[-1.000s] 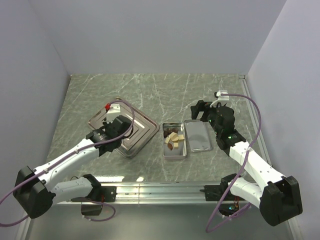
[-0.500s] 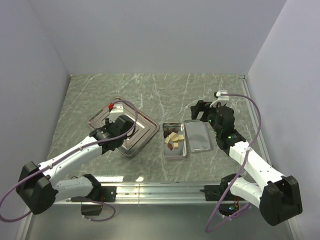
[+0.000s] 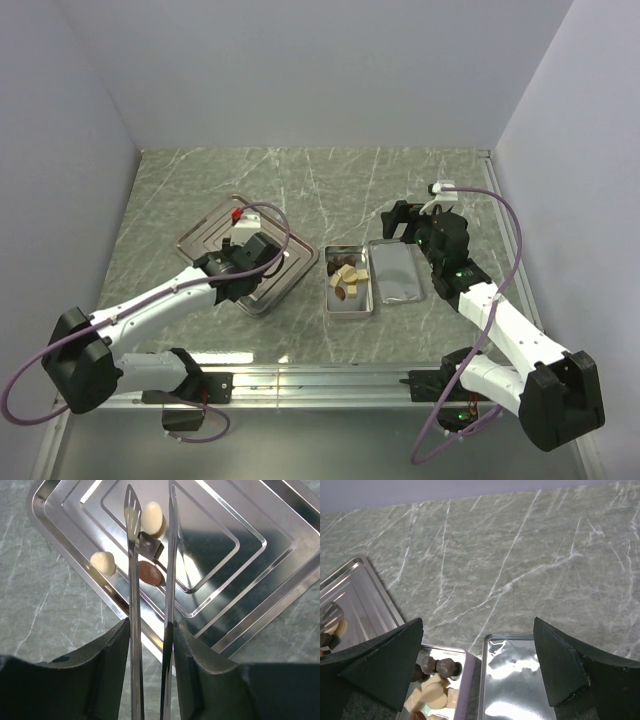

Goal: Pack the chocolate

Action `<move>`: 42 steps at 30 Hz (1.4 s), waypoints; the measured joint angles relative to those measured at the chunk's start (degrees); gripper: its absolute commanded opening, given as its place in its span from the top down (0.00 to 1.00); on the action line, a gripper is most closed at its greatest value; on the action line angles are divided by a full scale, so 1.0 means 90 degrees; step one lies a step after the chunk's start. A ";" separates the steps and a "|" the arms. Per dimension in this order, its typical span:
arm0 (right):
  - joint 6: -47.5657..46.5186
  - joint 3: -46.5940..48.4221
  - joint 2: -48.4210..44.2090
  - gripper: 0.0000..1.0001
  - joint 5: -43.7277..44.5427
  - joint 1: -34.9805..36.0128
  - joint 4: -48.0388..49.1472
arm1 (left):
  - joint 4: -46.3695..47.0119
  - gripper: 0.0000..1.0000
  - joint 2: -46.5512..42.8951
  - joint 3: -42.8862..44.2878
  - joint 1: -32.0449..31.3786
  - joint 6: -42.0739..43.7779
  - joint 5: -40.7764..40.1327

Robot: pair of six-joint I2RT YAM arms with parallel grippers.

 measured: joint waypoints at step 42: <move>-0.0022 0.0073 0.0056 0.03 0.0002 0.0000 -0.0044 | -0.0493 0.59 0.0219 0.0282 -0.0750 -0.0347 -0.0493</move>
